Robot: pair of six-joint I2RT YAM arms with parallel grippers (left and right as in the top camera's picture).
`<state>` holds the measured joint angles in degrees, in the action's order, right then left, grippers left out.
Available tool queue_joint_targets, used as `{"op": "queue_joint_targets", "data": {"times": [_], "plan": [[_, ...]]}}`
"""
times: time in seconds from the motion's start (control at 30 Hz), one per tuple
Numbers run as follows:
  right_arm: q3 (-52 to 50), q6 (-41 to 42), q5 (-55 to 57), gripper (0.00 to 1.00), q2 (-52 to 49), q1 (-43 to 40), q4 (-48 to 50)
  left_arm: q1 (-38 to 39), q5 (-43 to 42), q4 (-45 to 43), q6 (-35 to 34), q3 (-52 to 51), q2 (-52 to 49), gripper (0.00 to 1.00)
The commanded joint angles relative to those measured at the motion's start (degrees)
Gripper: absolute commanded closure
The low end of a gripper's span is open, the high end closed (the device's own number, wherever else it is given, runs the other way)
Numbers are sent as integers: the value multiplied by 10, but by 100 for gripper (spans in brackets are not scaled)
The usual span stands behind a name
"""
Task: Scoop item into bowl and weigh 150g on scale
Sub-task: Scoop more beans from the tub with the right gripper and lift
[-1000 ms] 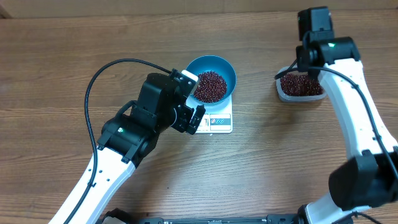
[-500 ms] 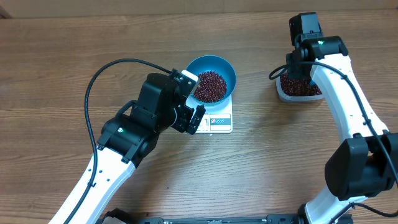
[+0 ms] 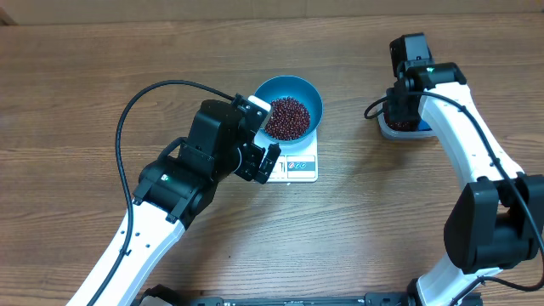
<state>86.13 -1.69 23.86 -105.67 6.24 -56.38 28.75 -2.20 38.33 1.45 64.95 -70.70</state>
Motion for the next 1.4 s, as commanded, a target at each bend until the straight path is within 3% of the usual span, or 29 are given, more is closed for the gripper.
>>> {"op": "queue_joint_targets", "data": {"times": [0.0, 0.57, 1.03, 1.37], "plan": [[-11, 4, -37, 96, 1, -1, 8, -2, -8, 0, -8, -3, -1, 1], [-11, 5, -239, 96, 1, -16, 34, -2, -8, 2, -8, -3, -1, 1], [-11, 4, -495, 96, 1, -156, 24, -2, -9, 4, -8, -3, -1, 0], [-11, 4, -527, 96, 1, -242, -6, -2, -9, 4, -8, -3, -1, 0]]}}
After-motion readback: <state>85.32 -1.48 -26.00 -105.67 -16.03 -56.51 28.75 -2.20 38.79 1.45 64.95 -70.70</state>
